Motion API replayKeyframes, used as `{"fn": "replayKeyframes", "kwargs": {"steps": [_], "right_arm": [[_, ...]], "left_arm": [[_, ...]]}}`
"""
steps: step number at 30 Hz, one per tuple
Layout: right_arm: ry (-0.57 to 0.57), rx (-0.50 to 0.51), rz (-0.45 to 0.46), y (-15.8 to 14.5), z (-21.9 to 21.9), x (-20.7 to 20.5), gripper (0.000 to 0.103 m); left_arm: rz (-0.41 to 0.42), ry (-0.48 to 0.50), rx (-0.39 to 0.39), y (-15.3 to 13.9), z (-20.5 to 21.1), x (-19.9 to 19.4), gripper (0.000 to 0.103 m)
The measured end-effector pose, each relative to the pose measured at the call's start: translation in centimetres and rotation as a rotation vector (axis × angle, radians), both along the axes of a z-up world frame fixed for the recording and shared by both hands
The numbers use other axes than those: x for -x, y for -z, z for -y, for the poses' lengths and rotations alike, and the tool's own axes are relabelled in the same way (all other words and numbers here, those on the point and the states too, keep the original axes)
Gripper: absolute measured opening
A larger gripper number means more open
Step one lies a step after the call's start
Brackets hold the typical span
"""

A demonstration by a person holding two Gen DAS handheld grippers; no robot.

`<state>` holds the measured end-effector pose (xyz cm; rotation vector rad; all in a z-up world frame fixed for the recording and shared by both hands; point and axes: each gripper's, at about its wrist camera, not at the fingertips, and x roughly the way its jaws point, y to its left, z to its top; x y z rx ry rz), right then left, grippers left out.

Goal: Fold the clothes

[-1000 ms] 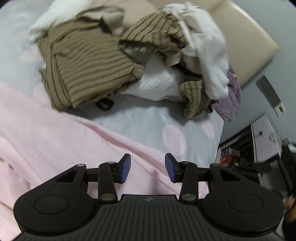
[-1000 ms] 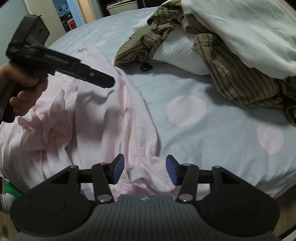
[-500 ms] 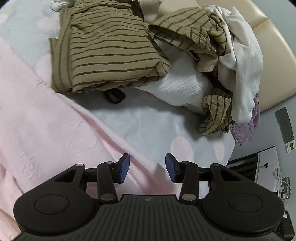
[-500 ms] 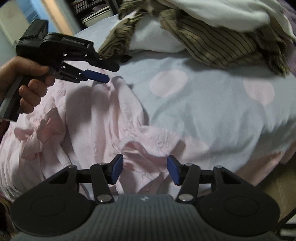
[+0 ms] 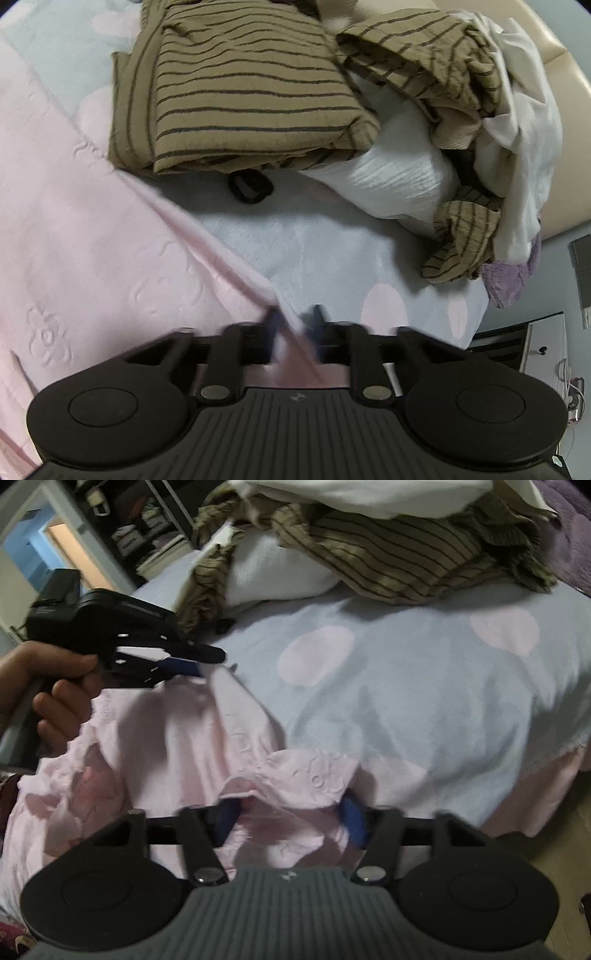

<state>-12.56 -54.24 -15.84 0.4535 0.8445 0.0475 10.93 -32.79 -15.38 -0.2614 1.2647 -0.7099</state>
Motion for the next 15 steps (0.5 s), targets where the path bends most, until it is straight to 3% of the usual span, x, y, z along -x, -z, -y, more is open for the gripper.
{"fn": "replayKeyframes", "kwargs": {"steps": [1,6,15], "right_arm": [[-0.011,-0.007,0.008,-0.1,0.2,0.1,0.012],[-0.05,-0.028,0.093,-2.0,0.6,0.7,0.008],[-0.224,-0.047,0.309,-9.8,-1.6,0.4,0.008]], "left_arm": [[0.01,0.005,0.008,-0.2,0.0,0.1,0.001],[0.034,0.051,0.076,-1.8,-0.2,0.4,0.0],[0.068,0.121,0.226,-8.2,-5.3,-1.0,0.0]]}}
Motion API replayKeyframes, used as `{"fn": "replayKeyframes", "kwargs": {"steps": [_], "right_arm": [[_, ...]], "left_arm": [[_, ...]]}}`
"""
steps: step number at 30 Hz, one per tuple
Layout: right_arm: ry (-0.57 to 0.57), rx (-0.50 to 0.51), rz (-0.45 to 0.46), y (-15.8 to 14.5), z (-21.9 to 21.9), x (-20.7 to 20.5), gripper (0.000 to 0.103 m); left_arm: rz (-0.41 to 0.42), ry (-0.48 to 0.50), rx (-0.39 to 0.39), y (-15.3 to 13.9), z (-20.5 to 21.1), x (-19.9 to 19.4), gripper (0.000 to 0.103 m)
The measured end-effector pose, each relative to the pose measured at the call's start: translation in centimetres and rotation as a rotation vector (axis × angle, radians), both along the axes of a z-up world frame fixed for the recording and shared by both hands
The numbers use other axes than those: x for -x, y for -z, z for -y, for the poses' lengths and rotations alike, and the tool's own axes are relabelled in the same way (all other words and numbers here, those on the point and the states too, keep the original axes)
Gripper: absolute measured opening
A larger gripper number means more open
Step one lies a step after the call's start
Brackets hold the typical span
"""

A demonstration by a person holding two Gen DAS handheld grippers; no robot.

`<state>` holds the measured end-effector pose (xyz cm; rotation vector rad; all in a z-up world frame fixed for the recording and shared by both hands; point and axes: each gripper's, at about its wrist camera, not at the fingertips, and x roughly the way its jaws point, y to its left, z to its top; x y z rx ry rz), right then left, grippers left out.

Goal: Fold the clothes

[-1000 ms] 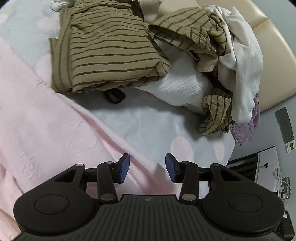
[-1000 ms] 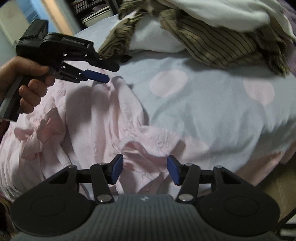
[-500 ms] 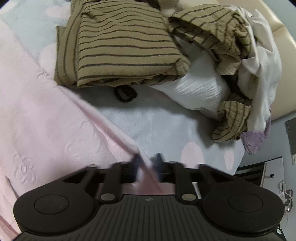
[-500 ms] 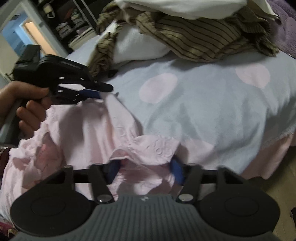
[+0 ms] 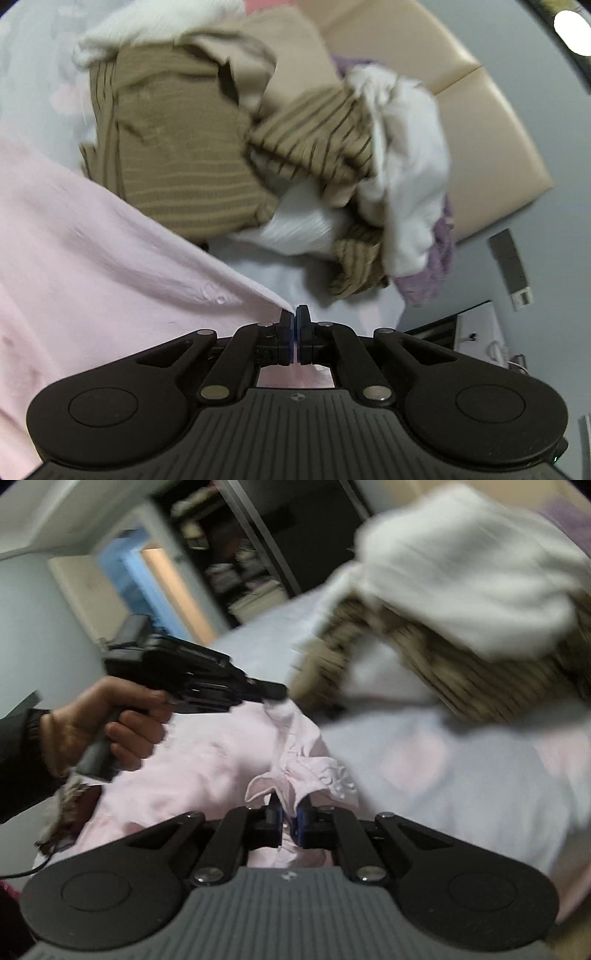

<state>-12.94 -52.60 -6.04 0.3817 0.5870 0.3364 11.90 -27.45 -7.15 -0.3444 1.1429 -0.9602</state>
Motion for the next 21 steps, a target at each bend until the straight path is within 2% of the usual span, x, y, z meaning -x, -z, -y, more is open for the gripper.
{"fn": "replayKeyframes", "kwargs": {"steps": [4,8,16,21], "right_arm": [[-0.123,0.056,0.079,-4.4,-4.0,-1.2,0.008],[-0.265,0.127,0.104,-7.9,-9.4,-2.5,0.008],[-0.56,0.321,0.044,-10.8,-20.9,-4.6,0.008],[-0.682,0.442,-0.018,-11.6,-27.1,-6.4,0.008]], "left_arm": [[0.02,-0.018,0.035,-2.8,-4.0,-0.7,0.0],[0.029,-0.044,0.019,-3.6,-8.7,-0.1,0.0],[0.048,-0.094,-0.012,-5.1,-18.0,0.9,0.0],[0.054,-0.13,-0.02,-5.6,-23.4,1.4,0.0]]}}
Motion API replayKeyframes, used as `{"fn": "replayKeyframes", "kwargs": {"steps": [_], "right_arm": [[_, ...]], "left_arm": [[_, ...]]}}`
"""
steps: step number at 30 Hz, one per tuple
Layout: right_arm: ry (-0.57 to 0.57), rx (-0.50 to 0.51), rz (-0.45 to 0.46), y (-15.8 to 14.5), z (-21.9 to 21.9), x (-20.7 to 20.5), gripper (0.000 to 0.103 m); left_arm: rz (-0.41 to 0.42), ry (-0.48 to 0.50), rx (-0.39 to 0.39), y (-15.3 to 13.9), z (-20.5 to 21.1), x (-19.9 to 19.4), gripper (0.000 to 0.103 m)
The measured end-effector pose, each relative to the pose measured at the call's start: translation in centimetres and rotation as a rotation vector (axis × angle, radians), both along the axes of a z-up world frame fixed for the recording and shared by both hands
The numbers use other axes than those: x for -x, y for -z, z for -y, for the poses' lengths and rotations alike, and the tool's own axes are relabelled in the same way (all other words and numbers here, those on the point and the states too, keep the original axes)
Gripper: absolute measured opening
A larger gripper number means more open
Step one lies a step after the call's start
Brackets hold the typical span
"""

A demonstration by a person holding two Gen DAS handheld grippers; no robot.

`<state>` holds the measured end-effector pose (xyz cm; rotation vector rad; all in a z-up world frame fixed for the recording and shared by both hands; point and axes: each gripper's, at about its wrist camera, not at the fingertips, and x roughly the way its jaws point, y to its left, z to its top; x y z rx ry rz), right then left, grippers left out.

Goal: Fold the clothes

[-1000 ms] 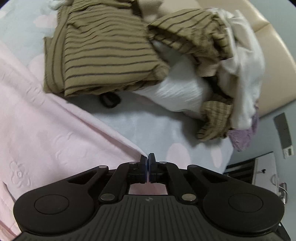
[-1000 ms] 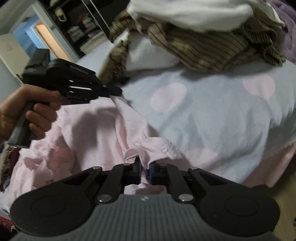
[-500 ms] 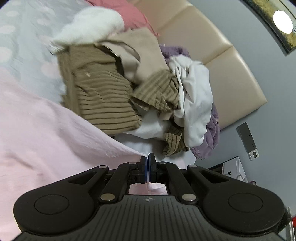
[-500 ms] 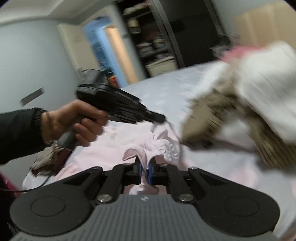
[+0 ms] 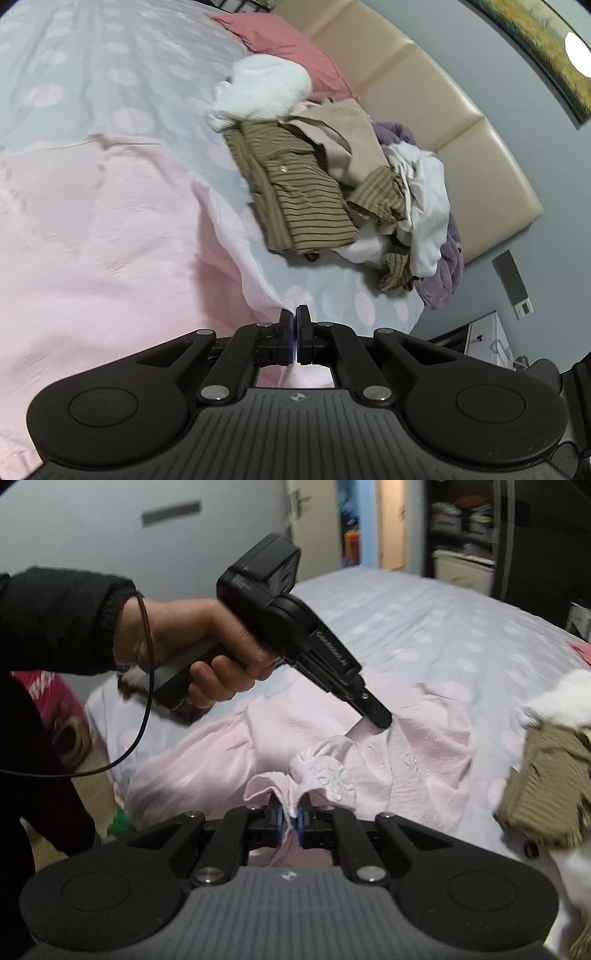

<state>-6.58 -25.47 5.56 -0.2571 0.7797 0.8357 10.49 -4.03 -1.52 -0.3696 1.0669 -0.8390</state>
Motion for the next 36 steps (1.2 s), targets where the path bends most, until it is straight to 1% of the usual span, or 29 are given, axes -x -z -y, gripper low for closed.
{"fn": "replayKeyframes", "kwargs": {"steps": [4,7,11,16,18,20,22,23,24,26,27,28,29,30,31,33,34,35,36], "right_arm": [[-0.115,0.052,-0.039,-0.3,-4.2,-0.8,0.008],[-0.185,0.087,-0.049,-0.2,-6.7,-0.6,0.008],[-0.199,0.1,-0.064,0.8,-8.3,-0.8,0.008],[-0.211,0.079,-0.067,1.0,-9.0,-1.2,0.009],[-0.218,0.069,-0.066,1.0,-9.2,-1.3,0.008],[-0.226,0.058,-0.065,1.0,-9.4,-1.4,0.009],[-0.234,0.048,-0.063,1.0,-9.6,-1.5,0.009],[-0.227,0.061,-0.063,1.7,-10.0,-1.8,0.009],[-0.214,0.082,-0.062,2.6,-10.4,-2.3,0.009],[-0.206,0.113,-0.08,4.9,-11.7,-2.9,0.009],[-0.202,0.125,-0.097,6.0,-12.3,-3.1,0.01],[-0.193,0.135,-0.12,7.2,-12.8,-3.3,0.016],[-0.202,0.138,-0.161,8.2,-13.0,-3.4,0.03],[-0.22,0.138,-0.211,9.1,-13.1,-3.6,0.04],[-0.237,0.138,-0.261,10.0,-13.3,-3.8,0.044],[-0.273,0.093,-0.291,9.6,-12.2,-4.2,0.044],[-0.291,0.066,-0.299,9.1,-11.5,-4.4,0.045],[-0.257,0.048,-0.3,9.0,-10.3,-5.2,0.047],[-0.199,0.033,-0.298,9.1,-8.9,-6.3,0.048]], "left_arm": [[-0.014,-0.039,0.042,1.1,-3.1,0.3,0.0],[-0.02,-0.039,0.042,1.8,-4.7,0.6,0.0],[-0.026,-0.067,0.04,2.7,-6.8,0.6,0.0],[-0.015,-0.101,0.098,3.0,-9.3,0.4,0.0],[-0.009,-0.08,0.143,2.7,-10.2,0.7,0.0],[-0.009,-0.072,0.133,2.8,-10.7,1.1,0.0],[-0.013,-0.083,0.068,3.5,-10.8,1.2,0.0],[-0.019,-0.102,0.034,4.1,-10.9,1.0,0.0],[-0.025,-0.119,0.019,4.7,-10.9,0.7,0.0],[-0.031,-0.143,-0.036,6.2,-10.8,0.0,0.0],[-0.033,-0.143,-0.087,6.8,-10.6,-0.3,0.0],[-0.035,-0.143,-0.138,7.4,-10.4,-0.5,0.0],[-0.041,-0.136,-0.187,7.9,-10.2,-0.6,0.0],[-0.037,-0.139,-0.212,8.1,-10.3,-0.5,0.0],[-0.033,-0.142,-0.236,8.2,-10.4,-0.4,0.0],[-0.023,-0.147,-0.283,8.4,-10.6,-0.2,0.0],[0.002,-0.146,-0.281,7.9,-10.7,-0.3,0.0],[0.027,-0.144,-0.28,7.5,-10.8,-0.4,0.0],[0.051,-0.143,-0.278,7.0,-10.9,-0.4,0.0]]}}
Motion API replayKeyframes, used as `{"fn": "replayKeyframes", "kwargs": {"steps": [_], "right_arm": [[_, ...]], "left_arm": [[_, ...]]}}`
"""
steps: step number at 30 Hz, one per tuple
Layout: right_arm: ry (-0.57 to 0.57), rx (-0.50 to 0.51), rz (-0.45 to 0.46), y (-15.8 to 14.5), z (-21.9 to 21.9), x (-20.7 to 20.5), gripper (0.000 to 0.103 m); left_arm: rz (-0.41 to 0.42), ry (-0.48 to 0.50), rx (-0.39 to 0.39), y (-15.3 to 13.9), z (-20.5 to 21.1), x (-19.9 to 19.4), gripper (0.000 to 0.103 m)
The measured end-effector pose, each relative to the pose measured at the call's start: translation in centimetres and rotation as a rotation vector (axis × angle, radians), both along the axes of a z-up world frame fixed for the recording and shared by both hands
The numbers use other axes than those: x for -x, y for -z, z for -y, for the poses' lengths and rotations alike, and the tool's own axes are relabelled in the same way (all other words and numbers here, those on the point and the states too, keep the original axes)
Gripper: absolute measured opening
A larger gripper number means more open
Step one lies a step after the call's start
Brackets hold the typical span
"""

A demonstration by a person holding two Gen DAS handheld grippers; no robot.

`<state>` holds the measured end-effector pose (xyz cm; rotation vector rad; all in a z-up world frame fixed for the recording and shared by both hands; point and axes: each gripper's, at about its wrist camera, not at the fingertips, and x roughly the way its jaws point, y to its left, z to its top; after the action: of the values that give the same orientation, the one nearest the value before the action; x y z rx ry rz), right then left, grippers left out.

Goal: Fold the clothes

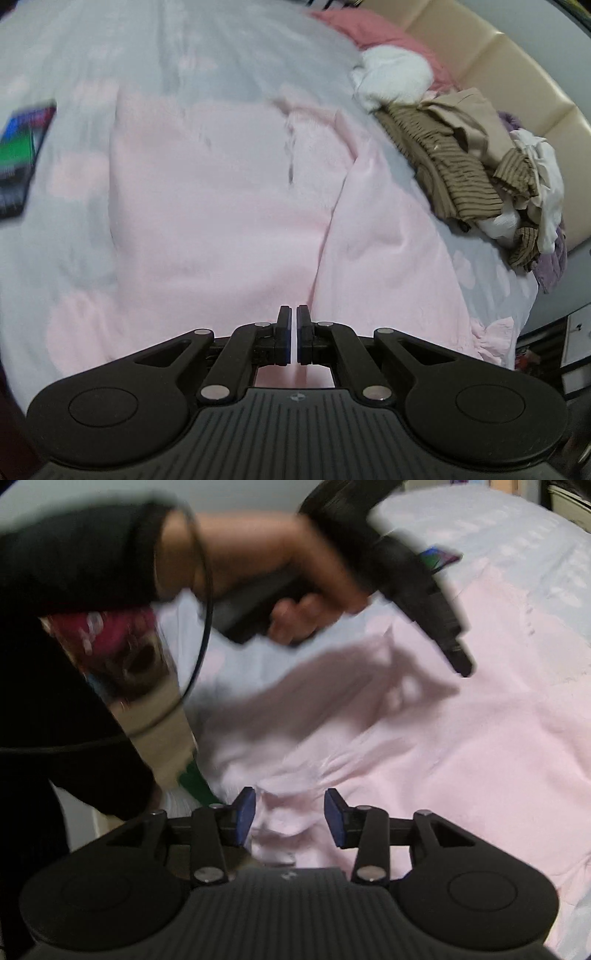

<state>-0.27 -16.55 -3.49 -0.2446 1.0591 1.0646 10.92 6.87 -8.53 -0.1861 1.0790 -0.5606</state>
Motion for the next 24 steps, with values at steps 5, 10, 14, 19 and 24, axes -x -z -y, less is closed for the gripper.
{"fn": "replayKeyframes", "kwargs": {"steps": [5,10,14,19,24], "right_arm": [[0.295,-0.031,0.01,0.2,7.1,-5.5,0.051],[0.59,-0.063,0.021,0.5,14.3,-11.0,0.049],[0.779,-0.151,-0.113,4.4,19.2,-14.5,0.043],[0.901,-0.263,-0.257,8.4,22.7,-16.4,0.036],[0.962,-0.382,-0.369,10.6,23.6,-17.6,0.032]], "left_arm": [[0.082,0.016,0.025,-1.8,1.0,-1.9,0.001],[0.112,0.074,0.073,-2.4,5.4,-6.3,0.001],[0.112,0.124,0.099,-1.7,9.7,-9.8,0.001],[0.083,0.174,0.051,0.6,13.9,-12.4,0.001],[0.05,0.181,0.017,2.5,15.3,-14.0,0.001]]}}
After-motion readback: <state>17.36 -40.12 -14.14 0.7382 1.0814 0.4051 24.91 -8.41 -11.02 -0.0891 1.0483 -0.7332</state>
